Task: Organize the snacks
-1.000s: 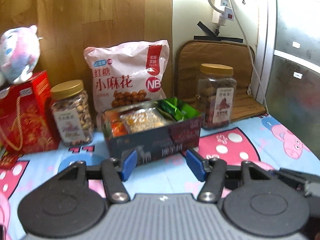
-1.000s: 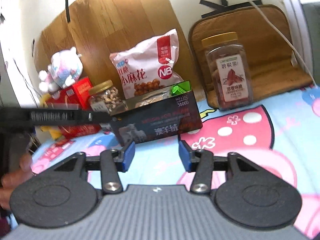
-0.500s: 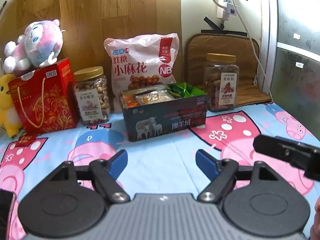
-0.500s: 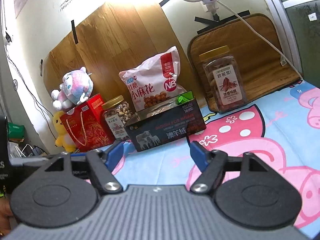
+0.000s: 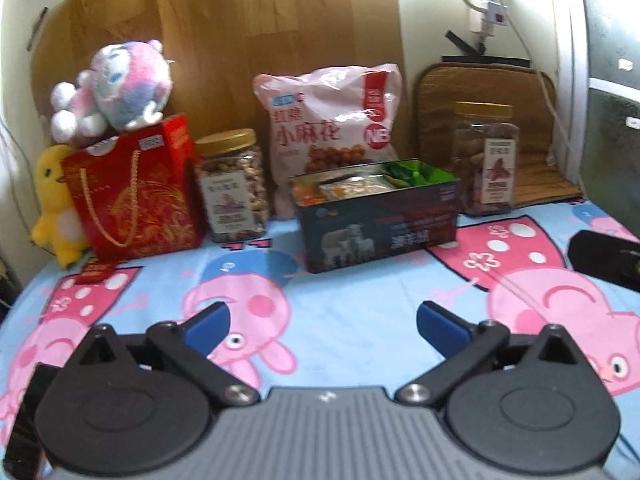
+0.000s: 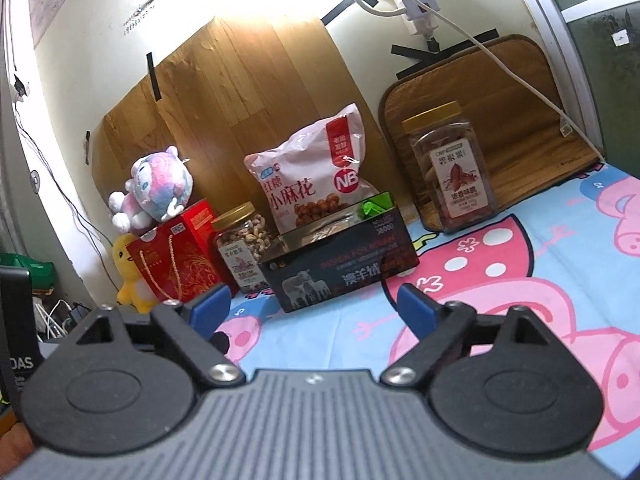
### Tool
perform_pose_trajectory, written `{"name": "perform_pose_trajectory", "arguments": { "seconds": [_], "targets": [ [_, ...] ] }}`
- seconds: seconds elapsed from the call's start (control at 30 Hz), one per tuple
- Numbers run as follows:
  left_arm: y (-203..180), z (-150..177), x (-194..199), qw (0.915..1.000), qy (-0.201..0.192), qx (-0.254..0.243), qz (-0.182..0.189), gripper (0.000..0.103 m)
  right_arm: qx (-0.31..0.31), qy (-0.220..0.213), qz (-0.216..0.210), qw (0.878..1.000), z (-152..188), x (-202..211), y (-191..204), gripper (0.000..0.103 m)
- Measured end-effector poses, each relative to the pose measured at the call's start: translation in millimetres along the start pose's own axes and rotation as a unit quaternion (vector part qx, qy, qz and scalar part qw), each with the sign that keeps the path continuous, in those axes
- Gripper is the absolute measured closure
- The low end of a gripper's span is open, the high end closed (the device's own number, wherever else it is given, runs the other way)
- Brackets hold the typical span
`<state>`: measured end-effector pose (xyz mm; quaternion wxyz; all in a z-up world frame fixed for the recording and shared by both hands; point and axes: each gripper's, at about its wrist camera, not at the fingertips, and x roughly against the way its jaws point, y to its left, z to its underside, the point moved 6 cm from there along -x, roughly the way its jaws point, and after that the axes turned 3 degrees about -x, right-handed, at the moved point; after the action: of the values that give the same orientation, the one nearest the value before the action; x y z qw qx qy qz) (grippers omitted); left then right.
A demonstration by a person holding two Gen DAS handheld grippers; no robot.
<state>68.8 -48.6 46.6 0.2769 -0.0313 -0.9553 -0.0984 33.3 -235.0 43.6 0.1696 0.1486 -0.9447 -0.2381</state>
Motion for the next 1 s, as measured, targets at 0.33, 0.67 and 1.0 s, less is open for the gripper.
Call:
{"name": "perform_pose_trajectory", "arguments": {
  "seconds": [0.33, 0.67, 1.0],
  "targets": [
    [5.2, -1.0, -0.9, 0.9999, -0.005, 0.004, -0.008, 0.0, 0.001, 0.0, 0.0, 1.0, 0.6, 0.0, 1.4, 0.011],
    [6.5, 0.9, -1.7, 0.9995, -0.005, -0.003, -0.03, 0.0, -0.001, 0.004, 0.003, 1.0, 3.0, -1.3, 0.8, 0.011],
    [4.2, 3.6, -0.1, 0.9992, -0.005, -0.015, -0.037, 0.0, 0.001, 0.001, -0.002, 1.0, 3.8, 0.4, 3.8, 0.011]
  ]
}}
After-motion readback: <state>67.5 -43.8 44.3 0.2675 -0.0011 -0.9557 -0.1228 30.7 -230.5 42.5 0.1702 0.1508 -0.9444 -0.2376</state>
